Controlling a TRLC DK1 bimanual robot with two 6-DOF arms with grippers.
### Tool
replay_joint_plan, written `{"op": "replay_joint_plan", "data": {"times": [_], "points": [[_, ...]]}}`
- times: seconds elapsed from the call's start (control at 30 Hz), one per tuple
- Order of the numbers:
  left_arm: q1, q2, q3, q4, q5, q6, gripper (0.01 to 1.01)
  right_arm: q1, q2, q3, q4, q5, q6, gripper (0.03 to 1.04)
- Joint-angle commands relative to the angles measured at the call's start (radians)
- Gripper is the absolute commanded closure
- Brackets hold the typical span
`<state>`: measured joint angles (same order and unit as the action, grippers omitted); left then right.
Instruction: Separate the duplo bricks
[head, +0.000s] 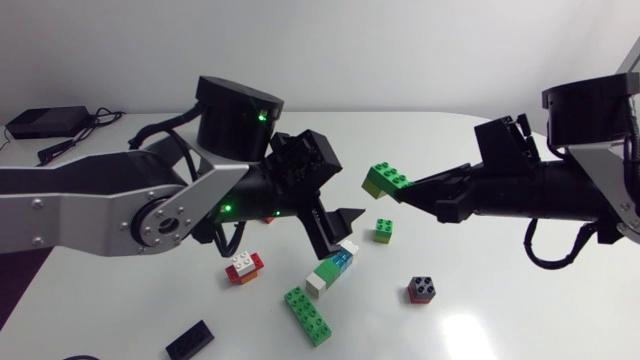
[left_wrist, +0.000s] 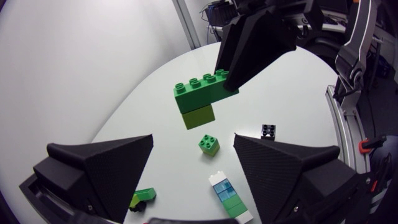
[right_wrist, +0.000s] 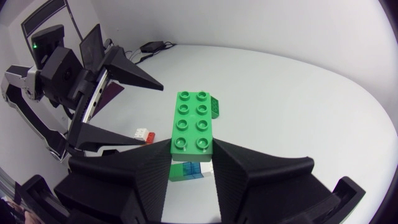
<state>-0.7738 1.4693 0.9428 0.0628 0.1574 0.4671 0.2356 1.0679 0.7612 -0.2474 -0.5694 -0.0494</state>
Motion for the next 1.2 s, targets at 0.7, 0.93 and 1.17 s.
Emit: {"op": "replay_joint_plan", "data": {"times": [0.7, 0.93, 1.17], "points": [[-0.051, 0.114, 0.1, 0.19, -0.068, -0.294, 0.226, -0.021, 0.004, 0.09, 0.045, -0.057, 0.118, 0.87], [-0.056, 0.146, 0.102, 0.244, -0.102, -0.283, 0.349, -0.019, 0.001, 0.082, 0.037, -0.069, 0.118, 0.87], [-0.058, 0.154, 0.1, 0.272, -0.127, -0.283, 0.652, -0.019, 0.0, 0.07, 0.031, -0.078, 0.117, 0.87]]}}
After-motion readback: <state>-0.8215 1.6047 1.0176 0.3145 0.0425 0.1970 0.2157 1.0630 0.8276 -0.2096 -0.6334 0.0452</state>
